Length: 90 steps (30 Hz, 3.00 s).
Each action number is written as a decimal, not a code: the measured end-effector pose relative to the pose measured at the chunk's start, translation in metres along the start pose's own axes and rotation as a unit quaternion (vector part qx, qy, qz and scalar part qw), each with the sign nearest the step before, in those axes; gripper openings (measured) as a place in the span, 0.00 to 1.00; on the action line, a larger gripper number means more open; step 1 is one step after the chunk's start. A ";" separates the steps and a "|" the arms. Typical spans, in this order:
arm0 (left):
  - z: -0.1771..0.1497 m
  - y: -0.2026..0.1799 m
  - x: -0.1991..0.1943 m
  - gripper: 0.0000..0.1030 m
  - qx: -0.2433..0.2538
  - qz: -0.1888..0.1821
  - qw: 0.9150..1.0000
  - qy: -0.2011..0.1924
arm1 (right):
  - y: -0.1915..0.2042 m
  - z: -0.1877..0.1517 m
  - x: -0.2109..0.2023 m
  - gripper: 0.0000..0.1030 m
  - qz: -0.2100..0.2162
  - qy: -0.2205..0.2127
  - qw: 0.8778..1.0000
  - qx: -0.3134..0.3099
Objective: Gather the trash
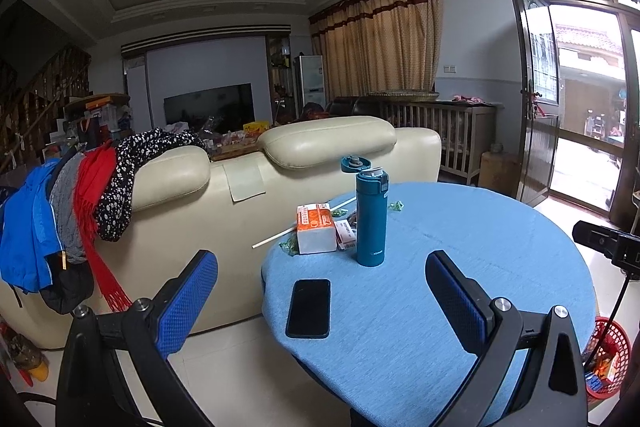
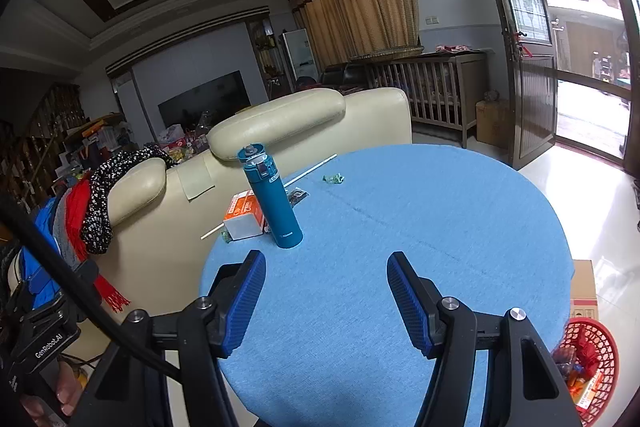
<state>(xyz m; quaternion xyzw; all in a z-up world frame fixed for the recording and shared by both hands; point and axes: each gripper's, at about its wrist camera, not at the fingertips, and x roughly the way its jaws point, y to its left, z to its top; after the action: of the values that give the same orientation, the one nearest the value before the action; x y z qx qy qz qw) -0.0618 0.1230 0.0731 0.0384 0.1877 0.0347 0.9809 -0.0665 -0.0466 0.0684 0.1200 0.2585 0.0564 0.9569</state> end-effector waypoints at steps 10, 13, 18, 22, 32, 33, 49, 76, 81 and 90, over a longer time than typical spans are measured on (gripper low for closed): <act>-0.002 -0.001 0.001 1.00 0.002 -0.001 1.000 0.006 | -0.003 0.001 0.002 0.65 -0.002 0.004 1.000 0.007; -0.002 -0.002 0.002 1.00 0.003 -0.002 1.000 0.009 | -0.003 0.001 0.003 0.65 -0.002 0.004 1.000 0.007; -0.003 -0.003 0.004 1.00 0.005 -0.002 1.000 0.013 | -0.005 0.001 0.004 0.65 -0.002 0.005 1.000 0.011; -0.004 -0.005 0.004 1.00 0.007 -0.002 1.000 0.015 | -0.006 0.001 0.005 0.65 -0.004 0.005 1.000 0.014; -0.007 -0.018 0.017 1.00 0.018 -0.006 0.999 0.030 | -0.020 0.000 0.014 0.65 -0.018 0.010 1.000 0.023; -0.008 -0.021 0.018 1.00 0.020 -0.007 0.999 0.032 | -0.023 0.000 0.015 0.65 -0.022 0.011 0.999 0.026; -0.005 -0.066 0.062 1.00 0.057 -0.022 0.996 0.062 | -0.087 0.000 0.045 0.65 -0.076 0.028 0.995 0.062; -0.007 -0.134 0.126 1.00 0.088 -0.077 0.987 0.112 | -0.129 -0.012 0.073 0.65 -0.141 0.041 0.987 0.061; -0.009 -0.145 0.132 1.00 0.094 -0.085 0.985 0.121 | -0.133 -0.016 0.077 0.65 -0.142 0.051 0.987 0.061; -0.011 -0.157 0.136 1.00 0.103 -0.095 0.982 0.124 | -0.137 -0.015 0.073 0.65 -0.147 0.043 0.986 0.060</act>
<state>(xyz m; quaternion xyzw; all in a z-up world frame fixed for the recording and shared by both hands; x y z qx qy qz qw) 0.0683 -0.0218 -0.0005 0.1166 0.3135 -0.0736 0.9395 -0.0053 -0.1632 -0.0151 0.1350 0.3174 -0.0954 0.9338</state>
